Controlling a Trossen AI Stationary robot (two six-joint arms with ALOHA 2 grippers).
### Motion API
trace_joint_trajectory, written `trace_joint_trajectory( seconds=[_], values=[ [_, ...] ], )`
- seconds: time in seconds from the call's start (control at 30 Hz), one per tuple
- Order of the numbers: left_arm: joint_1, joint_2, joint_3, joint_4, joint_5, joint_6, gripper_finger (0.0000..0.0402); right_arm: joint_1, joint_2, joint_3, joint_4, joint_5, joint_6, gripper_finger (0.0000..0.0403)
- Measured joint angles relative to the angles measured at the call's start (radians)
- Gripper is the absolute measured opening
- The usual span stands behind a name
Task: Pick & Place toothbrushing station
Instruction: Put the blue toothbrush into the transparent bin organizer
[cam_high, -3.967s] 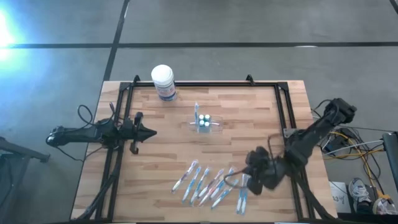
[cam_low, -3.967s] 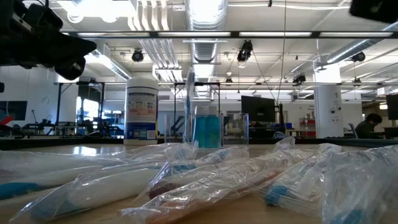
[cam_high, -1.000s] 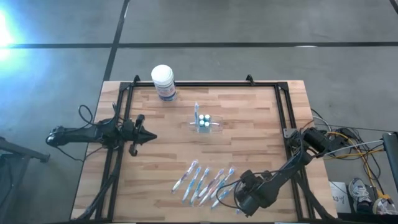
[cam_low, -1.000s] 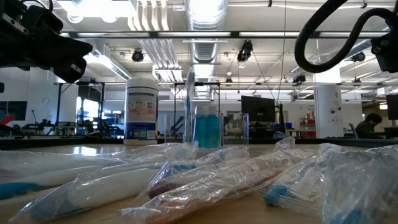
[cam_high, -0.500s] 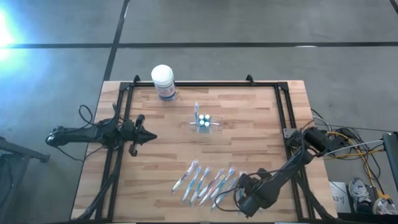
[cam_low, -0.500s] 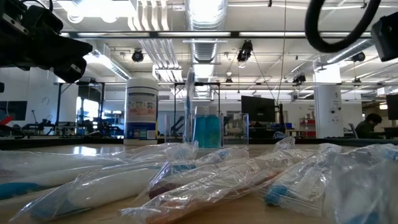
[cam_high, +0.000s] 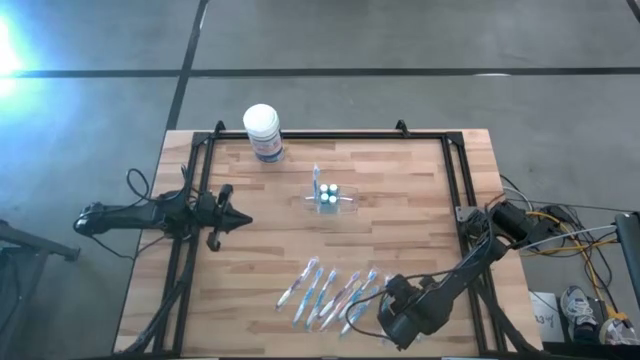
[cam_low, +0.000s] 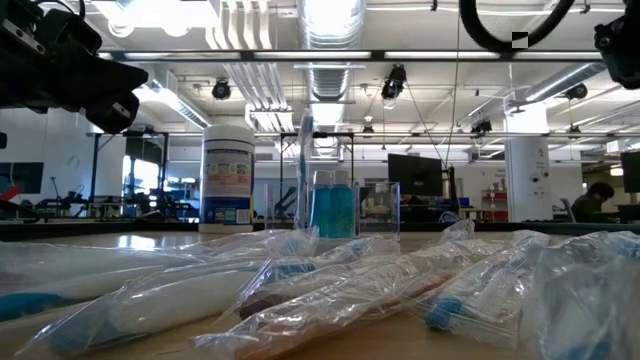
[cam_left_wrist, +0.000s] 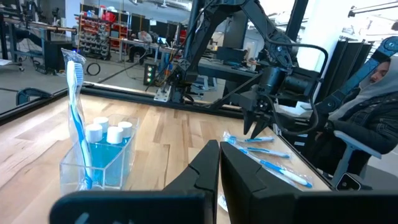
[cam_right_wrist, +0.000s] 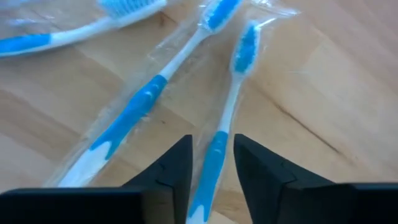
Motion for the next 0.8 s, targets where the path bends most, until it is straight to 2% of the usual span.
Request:
trace_joint_trajectory(
  seconds=[0.27,0.53,0.8],
  values=[
    [0.000,0.000,0.000,0.000,0.002,0.000,0.0019,-0.001,0.006,-0.050,0.028,-0.029,0.003,0.0156],
    [0.000,0.000,0.000,0.003,0.004,0.001,0.0019,-0.007,-0.012,-0.160,0.190,-0.057,-0.016,0.0142],
    [0.000,0.000,0.000,0.012,0.006,0.001,0.0019,-0.029,-0.016,-0.198,0.220,-0.110,-0.101,0.0121]
  ],
)
